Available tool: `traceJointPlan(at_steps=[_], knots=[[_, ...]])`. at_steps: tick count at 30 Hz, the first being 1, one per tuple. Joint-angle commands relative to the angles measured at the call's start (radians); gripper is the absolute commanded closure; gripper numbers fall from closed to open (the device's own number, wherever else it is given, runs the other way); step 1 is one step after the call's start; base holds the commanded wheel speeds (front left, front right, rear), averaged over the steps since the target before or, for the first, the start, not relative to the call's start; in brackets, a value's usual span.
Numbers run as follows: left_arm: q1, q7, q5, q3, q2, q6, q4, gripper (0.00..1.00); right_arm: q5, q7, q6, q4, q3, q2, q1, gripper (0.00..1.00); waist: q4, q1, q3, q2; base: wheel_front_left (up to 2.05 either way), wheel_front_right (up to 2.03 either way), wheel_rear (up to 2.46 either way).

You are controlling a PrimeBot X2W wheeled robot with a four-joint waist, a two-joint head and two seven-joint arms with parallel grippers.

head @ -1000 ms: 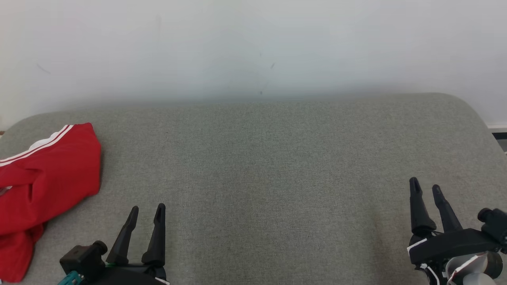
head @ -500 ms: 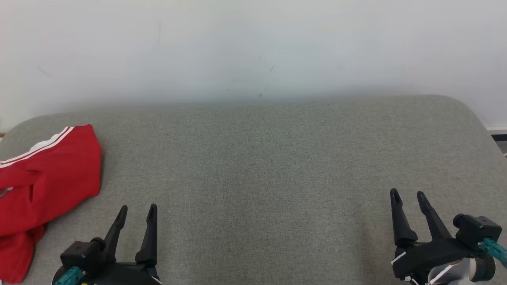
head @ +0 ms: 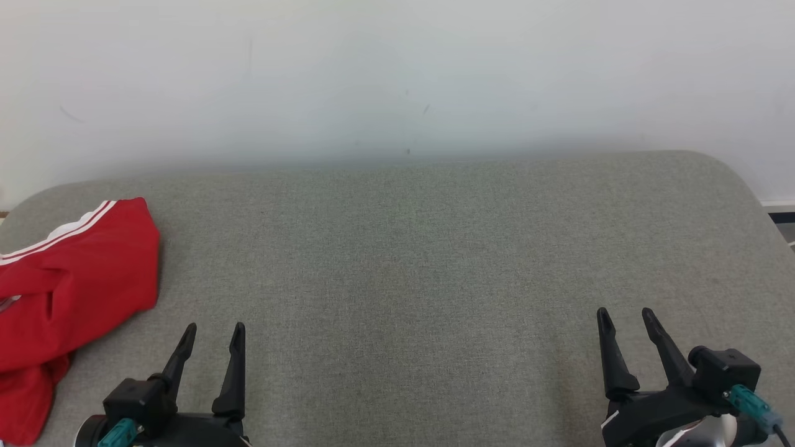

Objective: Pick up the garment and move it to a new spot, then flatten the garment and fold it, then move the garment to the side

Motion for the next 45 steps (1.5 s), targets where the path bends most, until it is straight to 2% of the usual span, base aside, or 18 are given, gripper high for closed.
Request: traceJointPlan(at_steps=[1, 12, 34, 45], knots=[[0.005, 0.001, 0.027, 0.009, 0.000, 0.004, -0.001, 0.00, -0.029, -0.012, 0.005, -0.006, 0.009, 0.000, 0.005, 0.00, 0.000, 0.0000, 0.000, -0.0001, 0.00, 0.00, 0.00], [0.011, 0.024, 0.051, 0.027, -0.015, 0.011, 0.008, 0.00, -0.089, -0.040, 0.005, -0.016, 0.004, 0.014, 0.018, 0.00, 0.001, 0.0000, -0.003, -0.0001, 0.00, 0.00, 0.00], [-0.001, 0.036, 0.181, 0.023, -0.003, 0.036, 0.006, 0.00, -0.185, -0.066, 0.005, -0.034, 0.026, 0.030, 0.038, 0.00, 0.001, 0.0000, -0.003, -0.0001, 0.00, 0.00, 0.00], [0.002, 0.039, 0.164, 0.017, -0.002, 0.046, 0.011, 0.00, -0.166, -0.057, 0.005, -0.027, 0.013, 0.035, 0.042, 0.00, 0.003, 0.0000, -0.001, -0.0001, 0.00, 0.00, 0.00]])
